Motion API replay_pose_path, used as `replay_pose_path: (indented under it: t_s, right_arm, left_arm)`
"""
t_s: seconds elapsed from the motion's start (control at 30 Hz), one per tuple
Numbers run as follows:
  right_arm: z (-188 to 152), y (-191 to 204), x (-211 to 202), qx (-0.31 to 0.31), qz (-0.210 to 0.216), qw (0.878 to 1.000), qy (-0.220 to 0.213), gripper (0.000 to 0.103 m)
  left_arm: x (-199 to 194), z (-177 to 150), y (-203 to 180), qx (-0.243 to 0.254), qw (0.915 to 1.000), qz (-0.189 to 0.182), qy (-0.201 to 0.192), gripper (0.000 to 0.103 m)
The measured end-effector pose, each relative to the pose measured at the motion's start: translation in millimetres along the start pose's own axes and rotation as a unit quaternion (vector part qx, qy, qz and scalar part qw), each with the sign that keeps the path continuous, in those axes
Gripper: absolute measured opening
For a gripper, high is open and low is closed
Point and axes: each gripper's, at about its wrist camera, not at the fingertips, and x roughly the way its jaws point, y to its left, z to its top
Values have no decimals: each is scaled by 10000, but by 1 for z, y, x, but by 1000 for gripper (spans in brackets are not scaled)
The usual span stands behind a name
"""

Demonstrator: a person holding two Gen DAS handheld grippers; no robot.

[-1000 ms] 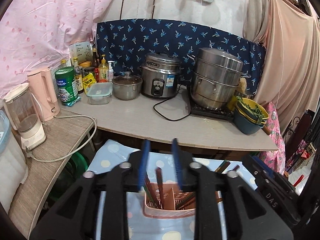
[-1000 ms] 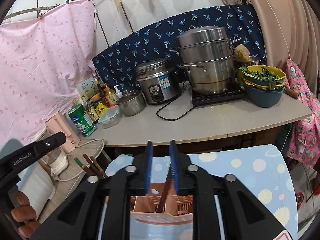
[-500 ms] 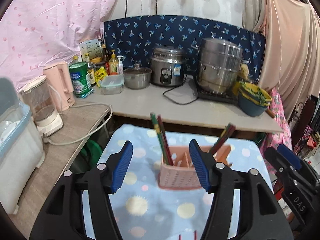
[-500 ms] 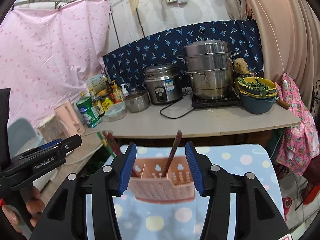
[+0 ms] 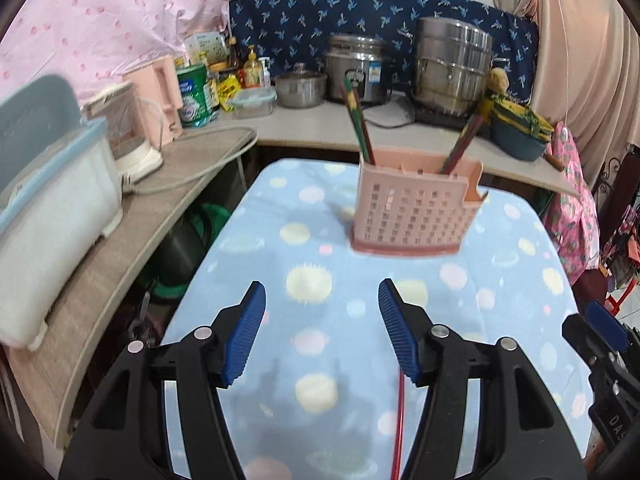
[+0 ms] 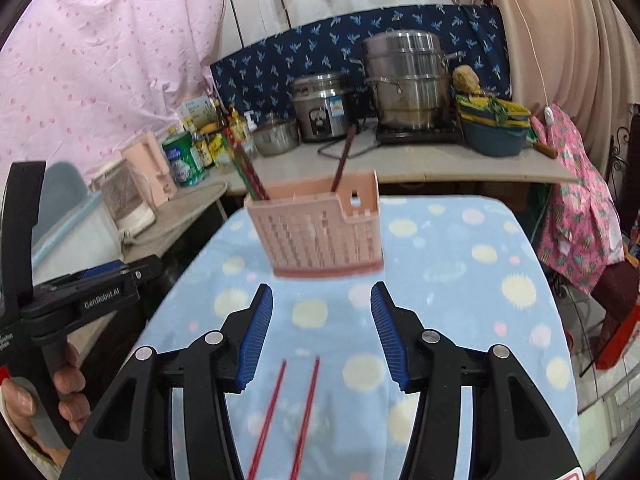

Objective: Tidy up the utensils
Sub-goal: 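Move both grippers down to the last two red chopsticks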

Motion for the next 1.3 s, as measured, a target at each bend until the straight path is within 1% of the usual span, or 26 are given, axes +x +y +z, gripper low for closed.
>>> replay_pose_path:
  t_s: [0.07,0.17,0.27,0.43,0.5,0.8,0.87,0.9,1.07,1.3]
  right_arm:
    - [-25,1,-5,-57,-76,9998,158,50]
    - [-60,1,-7,-81,-70,9989,451,50]
    - [-92,1,-8,-111,-95,9974,712,50]
    - [-130,-1,-6,-13,-58,9940,1094,50]
    - [-141,0,-6,-39,-63,9930,1181,50]
    - [-174,19,-3,-219,90,9884,1497,49]
    - [-180,24,-1,-232,170,9868,1593,44]
    - [-181,25,0,-231,197,9863,1621,40]
    - [-185,32,3,-318,239,9852,1668,36]
    - [-194,36,12,-337,272,9811,1884,21]
  left_arm:
    - [1,-24,0,6,9998,-26,207,56]
    - [4,-56,-3,78,9988,-68,482,56]
    - [3,-85,-8,207,9977,-66,638,56]
    - [5,-121,-14,345,9952,-94,912,56]
    - [5,-129,-15,367,9944,-112,987,56]
    - [5,-158,-11,419,9912,-112,1251,56]
    - [5,-161,-9,422,9908,-111,1285,56]
    - [5,-163,-8,419,9905,-100,1303,56]
    - [6,-172,-4,427,9891,-92,1409,56]
    - [5,-180,-5,478,9874,-145,1501,56]
